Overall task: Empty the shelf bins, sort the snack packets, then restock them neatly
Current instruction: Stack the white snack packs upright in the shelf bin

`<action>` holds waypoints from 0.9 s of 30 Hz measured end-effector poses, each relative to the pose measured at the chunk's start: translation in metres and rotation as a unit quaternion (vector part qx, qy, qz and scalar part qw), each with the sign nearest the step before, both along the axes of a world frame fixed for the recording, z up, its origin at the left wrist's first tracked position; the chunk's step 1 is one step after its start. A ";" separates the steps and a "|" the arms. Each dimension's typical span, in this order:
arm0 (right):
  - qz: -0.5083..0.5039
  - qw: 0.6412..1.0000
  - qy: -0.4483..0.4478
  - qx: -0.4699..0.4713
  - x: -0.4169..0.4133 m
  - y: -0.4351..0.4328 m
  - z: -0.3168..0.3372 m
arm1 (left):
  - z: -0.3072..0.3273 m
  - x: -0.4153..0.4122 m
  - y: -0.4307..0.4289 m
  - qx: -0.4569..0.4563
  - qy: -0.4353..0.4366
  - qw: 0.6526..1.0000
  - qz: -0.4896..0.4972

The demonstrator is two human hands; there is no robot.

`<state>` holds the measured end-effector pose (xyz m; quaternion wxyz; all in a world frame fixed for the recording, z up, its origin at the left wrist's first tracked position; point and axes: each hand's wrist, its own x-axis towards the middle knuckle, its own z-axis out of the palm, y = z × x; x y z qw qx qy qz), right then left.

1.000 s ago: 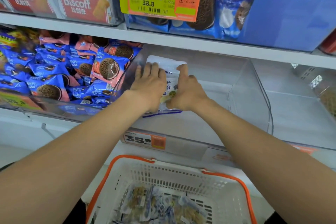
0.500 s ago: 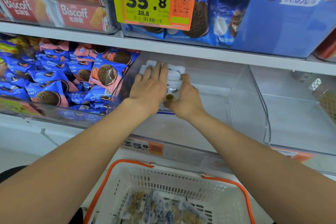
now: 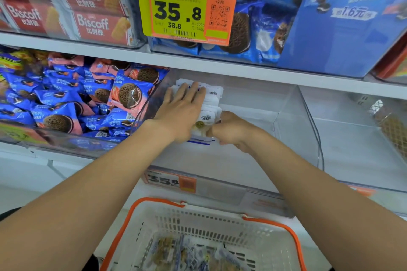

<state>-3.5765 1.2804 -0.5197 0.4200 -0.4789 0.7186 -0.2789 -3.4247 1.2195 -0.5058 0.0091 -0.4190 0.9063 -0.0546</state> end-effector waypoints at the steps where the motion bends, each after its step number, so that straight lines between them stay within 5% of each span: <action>1: 0.002 1.000 0.005 -0.003 0.001 0.001 0.000 | 0.000 0.001 0.000 -0.005 0.001 1.000 -0.005; 7: 0.029 0.997 -0.052 -0.056 0.018 0.013 -0.008 | -0.001 0.002 0.007 -0.002 0.006 1.000 -0.004; 18: 0.009 0.995 0.083 -0.046 0.009 0.023 0.003 | -0.010 0.004 0.008 -0.100 -0.016 0.995 0.001; 27: -0.018 0.998 0.059 -0.029 0.012 0.024 0.010 | -0.006 0.013 0.011 -0.074 0.024 0.996 -0.033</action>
